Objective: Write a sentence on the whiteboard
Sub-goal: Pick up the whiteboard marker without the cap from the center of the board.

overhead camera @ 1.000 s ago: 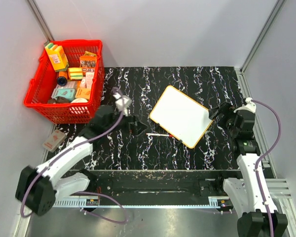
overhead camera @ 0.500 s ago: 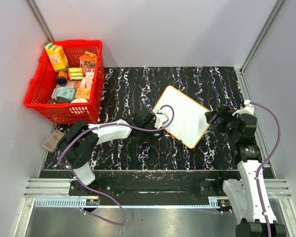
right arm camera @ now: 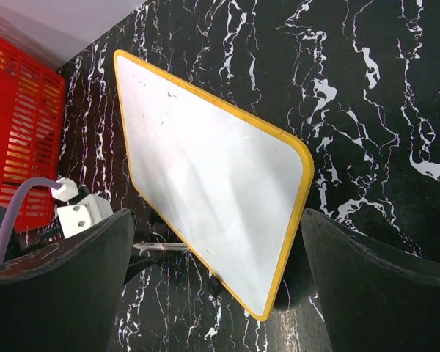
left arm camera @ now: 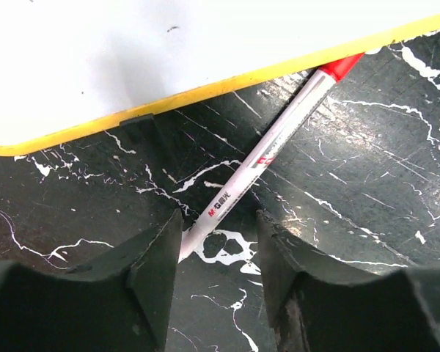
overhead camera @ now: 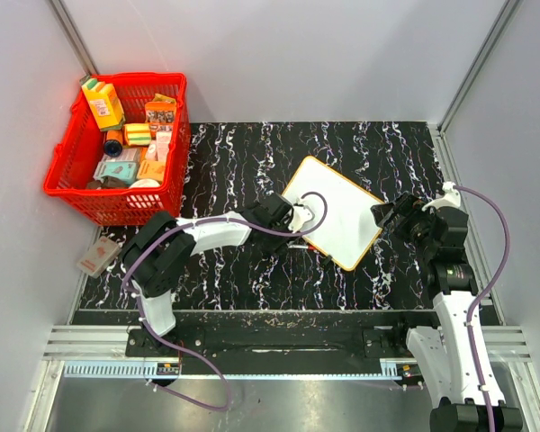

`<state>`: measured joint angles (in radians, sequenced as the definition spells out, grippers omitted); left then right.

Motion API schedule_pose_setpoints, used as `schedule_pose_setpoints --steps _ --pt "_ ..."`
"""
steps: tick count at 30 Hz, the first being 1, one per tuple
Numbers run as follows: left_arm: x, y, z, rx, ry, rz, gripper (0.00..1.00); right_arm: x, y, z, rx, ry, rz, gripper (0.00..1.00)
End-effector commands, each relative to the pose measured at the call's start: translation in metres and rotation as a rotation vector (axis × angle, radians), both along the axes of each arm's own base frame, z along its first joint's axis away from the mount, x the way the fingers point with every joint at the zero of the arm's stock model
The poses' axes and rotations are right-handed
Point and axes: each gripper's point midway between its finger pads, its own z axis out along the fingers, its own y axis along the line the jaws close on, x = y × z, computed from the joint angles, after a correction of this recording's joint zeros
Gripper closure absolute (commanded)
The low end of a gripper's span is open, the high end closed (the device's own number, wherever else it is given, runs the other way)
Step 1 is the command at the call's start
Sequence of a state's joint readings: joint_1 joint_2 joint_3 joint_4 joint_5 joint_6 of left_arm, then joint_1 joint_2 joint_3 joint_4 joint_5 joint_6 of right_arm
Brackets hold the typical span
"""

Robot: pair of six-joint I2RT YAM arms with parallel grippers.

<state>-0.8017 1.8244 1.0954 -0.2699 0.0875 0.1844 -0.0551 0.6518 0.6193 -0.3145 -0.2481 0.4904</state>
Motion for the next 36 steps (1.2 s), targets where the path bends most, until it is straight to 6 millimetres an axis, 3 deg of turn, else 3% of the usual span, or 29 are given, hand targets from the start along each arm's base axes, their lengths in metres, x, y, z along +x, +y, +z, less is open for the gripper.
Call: schedule_pose_setpoints --steps 1,6,7,13,19,26,31,36 --pt "-0.001 0.015 -0.008 0.113 0.007 -0.013 0.55 0.003 0.002 0.014 -0.001 -0.041 0.014 0.0" --pt "-0.01 0.019 -0.009 0.142 0.035 -0.03 0.76 0.001 0.003 0.012 0.012 -0.038 0.013 0.0" --pt "-0.013 0.021 -0.007 0.149 0.038 -0.028 0.86 0.002 0.003 0.012 0.012 -0.038 0.015 0.0" --pt "-0.041 0.015 0.004 0.126 0.048 -0.109 0.99 0.001 0.005 0.014 0.014 -0.042 0.025 0.0" --pt "-0.072 0.019 0.014 0.116 0.089 -0.121 1.0 0.0 0.01 0.012 0.035 -0.036 0.046 0.0" --pt "-0.103 0.032 0.02 0.108 0.113 0.002 1.0 -0.006 0.022 0.018 0.064 -0.052 0.11 0.0" --pt "-0.114 0.035 0.048 -0.005 0.097 0.077 1.0 -0.012 0.041 0.034 0.106 -0.107 0.231 0.0" --pt "-0.104 0.033 0.093 -0.163 -0.023 0.122 1.0 -0.028 0.074 0.051 0.192 -0.145 0.458 0.0"
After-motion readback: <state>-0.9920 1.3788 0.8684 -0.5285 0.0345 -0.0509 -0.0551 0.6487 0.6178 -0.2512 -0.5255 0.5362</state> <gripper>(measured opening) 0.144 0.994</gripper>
